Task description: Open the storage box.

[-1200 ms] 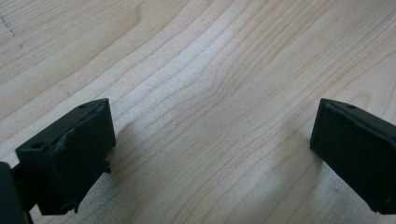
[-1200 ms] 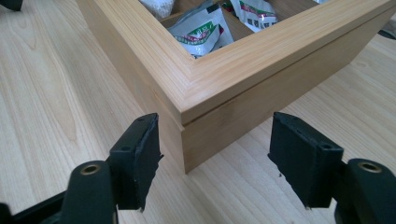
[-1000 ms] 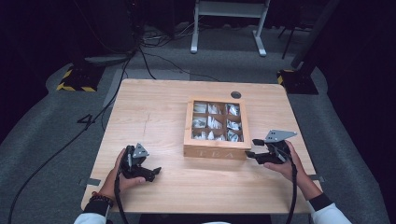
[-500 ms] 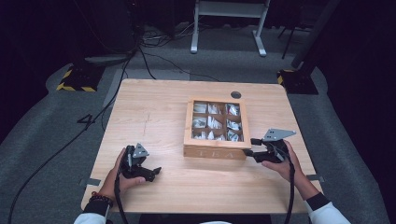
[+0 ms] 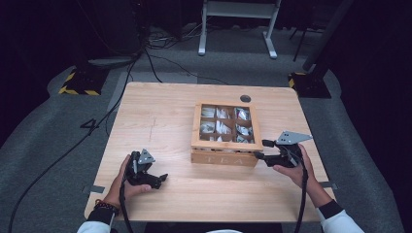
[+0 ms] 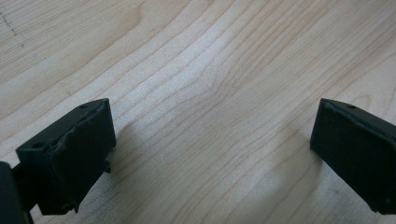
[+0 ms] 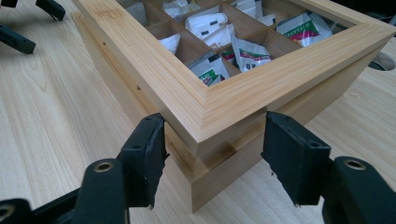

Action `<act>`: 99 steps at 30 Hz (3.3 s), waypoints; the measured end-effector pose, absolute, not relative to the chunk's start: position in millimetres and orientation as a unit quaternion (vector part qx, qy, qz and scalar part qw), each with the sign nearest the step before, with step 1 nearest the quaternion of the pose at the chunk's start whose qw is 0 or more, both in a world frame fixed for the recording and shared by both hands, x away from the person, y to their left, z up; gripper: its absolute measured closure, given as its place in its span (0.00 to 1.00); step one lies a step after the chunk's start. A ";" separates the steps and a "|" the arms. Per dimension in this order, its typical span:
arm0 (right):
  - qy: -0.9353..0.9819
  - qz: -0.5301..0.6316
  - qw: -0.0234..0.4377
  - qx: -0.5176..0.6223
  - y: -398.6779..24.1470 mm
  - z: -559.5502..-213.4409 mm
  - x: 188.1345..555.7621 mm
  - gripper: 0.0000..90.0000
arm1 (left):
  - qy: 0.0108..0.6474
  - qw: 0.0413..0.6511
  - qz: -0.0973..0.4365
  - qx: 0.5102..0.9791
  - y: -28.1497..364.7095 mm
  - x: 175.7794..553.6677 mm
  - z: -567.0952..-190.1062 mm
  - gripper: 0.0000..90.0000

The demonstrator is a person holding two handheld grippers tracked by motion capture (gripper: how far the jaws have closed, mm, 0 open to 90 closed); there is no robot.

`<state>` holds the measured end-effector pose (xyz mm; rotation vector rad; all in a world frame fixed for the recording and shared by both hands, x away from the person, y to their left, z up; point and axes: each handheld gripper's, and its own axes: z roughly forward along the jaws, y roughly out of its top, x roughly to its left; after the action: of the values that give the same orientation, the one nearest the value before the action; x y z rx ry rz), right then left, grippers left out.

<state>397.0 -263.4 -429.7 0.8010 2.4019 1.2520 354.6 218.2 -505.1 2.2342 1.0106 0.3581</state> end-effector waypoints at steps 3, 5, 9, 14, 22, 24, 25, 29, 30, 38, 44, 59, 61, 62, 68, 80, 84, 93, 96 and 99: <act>0.840 0.437 0.159 0.280 -262.7 -429.0 397.4 0.43 | 0.389 0.323 0.137 0.852 217.6 354.5 -504.7 0.01; 0.839 0.437 0.162 0.280 -261.9 -427.8 397.5 0.42 | 0.388 0.320 0.136 0.854 217.4 355.1 -503.9 0.01; 0.835 0.443 0.166 0.280 -262.3 -424.0 397.3 0.42 | 0.391 0.322 0.134 0.852 217.2 355.6 -500.6 0.10; 0.829 0.452 0.169 0.281 -263.1 -419.5 397.7 0.42 | 0.375 0.343 0.126 0.852 211.9 362.0 -490.5 0.19; 0.825 0.460 0.170 0.281 -263.8 -415.9 398.5 0.41 | 0.344 0.378 0.153 0.846 192.5 373.9 -464.7 0.20; 0.823 0.463 0.170 0.282 -264.1 -414.4 398.9 0.41 | 0.335 0.386 0.162 0.844 186.0 376.6 -456.4 0.20; 0.821 0.465 0.170 0.283 -264.1 -413.9 399.0 0.41 | 0.329 0.389 0.172 0.843 182.8 377.9 -451.8 0.20; 0.819 0.468 0.171 0.283 -264.3 -411.8 399.7 0.41 | 0.311 0.402 0.190 0.840 169.6 383.7 -436.7 0.21; 0.818 0.469 0.172 0.284 -264.2 -410.8 400.0 0.41 | 0.301 0.409 0.194 0.839 163.6 387.3 -431.1 0.21; 0.814 0.475 0.175 0.284 -264.2 -404.9 401.3 0.41 | 0.267 0.416 0.226 0.840 131.7 400.8 -412.6 0.22; 0.809 0.482 0.177 0.285 -264.1 -398.9 403.1 0.41 | 0.254 0.407 0.239 0.844 121.0 407.3 -405.3 0.23; 0.792 0.497 0.189 0.299 -262.3 -386.6 404.9 0.42 | 0.208 0.422 0.267 0.841 110.9 417.8 -383.3 0.34; 0.789 0.501 0.190 0.299 -264.2 -384.9 404.0 0.43 | 0.197 0.422 0.268 0.843 109.1 418.5 -381.5 0.37; 0.788 0.503 0.190 0.300 -265.7 -384.5 403.4 0.43 | 0.195 0.422 0.267 0.844 108.8 418.9 -380.9 0.38; 0.784 0.510 0.184 0.303 -281.5 -384.8 400.6 0.41 | 0.179 0.427 0.269 0.845 108.1 422.0 -371.3 0.47; 0.796 0.465 0.168 0.348 -325.0 -425.3 391.6 0.40 | 0.169 0.433 0.256 0.847 105.0 436.0 -348.3 0.57; 0.809 0.447 0.155 0.348 -331.2 -443.3 388.0 0.40 | 0.170 0.451 0.242 0.842 108.3 447.1 -340.0 0.57; 0.827 0.424 0.138 0.343 -326.3 -465.8 389.9 0.40 | 0.184 0.477 0.229 0.828 111.4 472.9 -320.7 0.56; 0.829 0.426 0.136 0.336 -324.2 -468.3 390.1 0.40 | 0.191 0.481 0.228 0.825 111.1 479.2 -316.3 0.56; 0.827 0.431 0.133 0.334 -323.7 -470.3 390.1 0.40 | 0.196 0.488 0.225 0.820 111.4 484.5 -313.9 0.56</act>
<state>390.1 -323.7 -470.3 0.9702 2.4007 1.2508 484.5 111.4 -313.9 1.9938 0.4760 0.5479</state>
